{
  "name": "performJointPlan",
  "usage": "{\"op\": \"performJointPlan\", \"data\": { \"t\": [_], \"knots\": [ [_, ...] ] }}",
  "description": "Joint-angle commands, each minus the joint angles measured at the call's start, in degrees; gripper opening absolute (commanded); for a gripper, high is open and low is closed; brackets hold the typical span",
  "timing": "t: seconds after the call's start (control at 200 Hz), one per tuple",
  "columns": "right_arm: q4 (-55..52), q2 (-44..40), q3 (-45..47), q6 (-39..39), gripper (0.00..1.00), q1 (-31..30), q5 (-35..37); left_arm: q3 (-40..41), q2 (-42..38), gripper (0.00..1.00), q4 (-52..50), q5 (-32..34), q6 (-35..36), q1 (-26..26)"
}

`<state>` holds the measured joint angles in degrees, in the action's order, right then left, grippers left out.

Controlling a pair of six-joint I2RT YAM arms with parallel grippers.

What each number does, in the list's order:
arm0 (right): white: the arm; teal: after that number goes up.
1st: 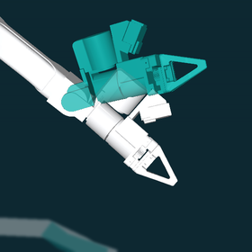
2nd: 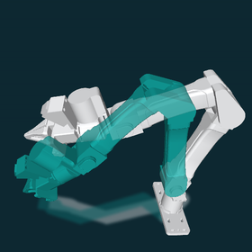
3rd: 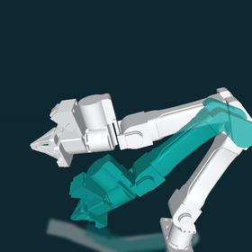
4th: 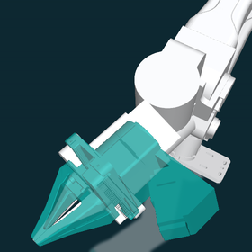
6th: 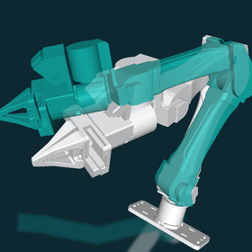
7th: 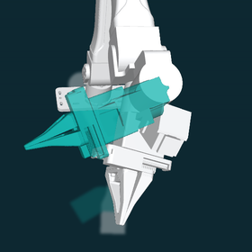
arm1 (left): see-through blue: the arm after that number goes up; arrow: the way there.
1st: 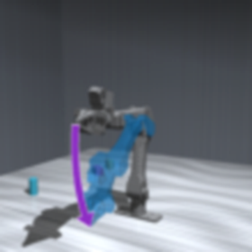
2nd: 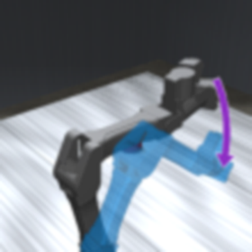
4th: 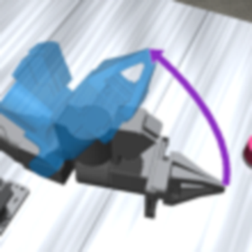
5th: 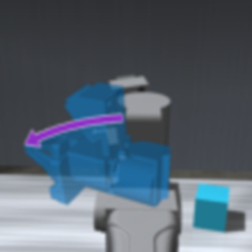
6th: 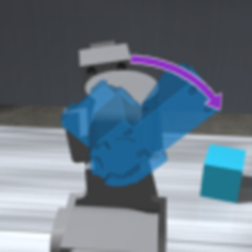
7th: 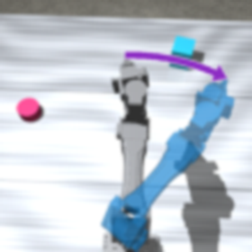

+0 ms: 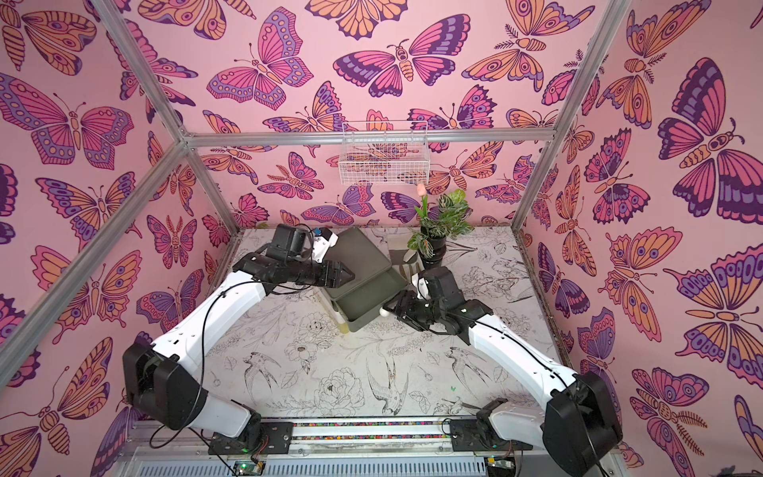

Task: Take the keys out of the drawer
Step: Close the drawer in the storage box.

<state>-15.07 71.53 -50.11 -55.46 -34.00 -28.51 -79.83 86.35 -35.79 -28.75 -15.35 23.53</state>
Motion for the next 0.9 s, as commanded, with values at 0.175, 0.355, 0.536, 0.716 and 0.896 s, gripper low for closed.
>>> {"op": "performJointPlan", "data": {
  "t": [0.175, 0.355, 0.536, 0.716, 0.896],
  "knots": [
    [3.6, 2.4, -3.0, 0.4, 0.66, -1.0, 0.6, 2.3, -0.2, 0.74, -3.1, -0.6, 0.7, -0.3],
    [6.3, 3.6, -3.1, -0.3, 0.66, -1.5, 0.3, 2.6, -0.5, 0.74, -3.1, -0.6, 0.8, -0.3],
    [10.0, 4.9, -2.9, -1.4, 0.66, -1.9, 0.0, 2.9, -0.8, 0.74, -3.2, -0.7, 0.8, -0.5],
    [11.5, 6.4, -3.3, -1.7, 0.67, -2.1, -0.2, 3.1, -1.4, 0.74, -3.2, -0.6, 0.9, -0.7],
    [11.7, 8.0, -4.2, -1.5, 0.66, -2.1, -0.4, 3.5, -1.8, 0.74, -3.2, -0.8, 0.9, -0.9]
  ]
}}
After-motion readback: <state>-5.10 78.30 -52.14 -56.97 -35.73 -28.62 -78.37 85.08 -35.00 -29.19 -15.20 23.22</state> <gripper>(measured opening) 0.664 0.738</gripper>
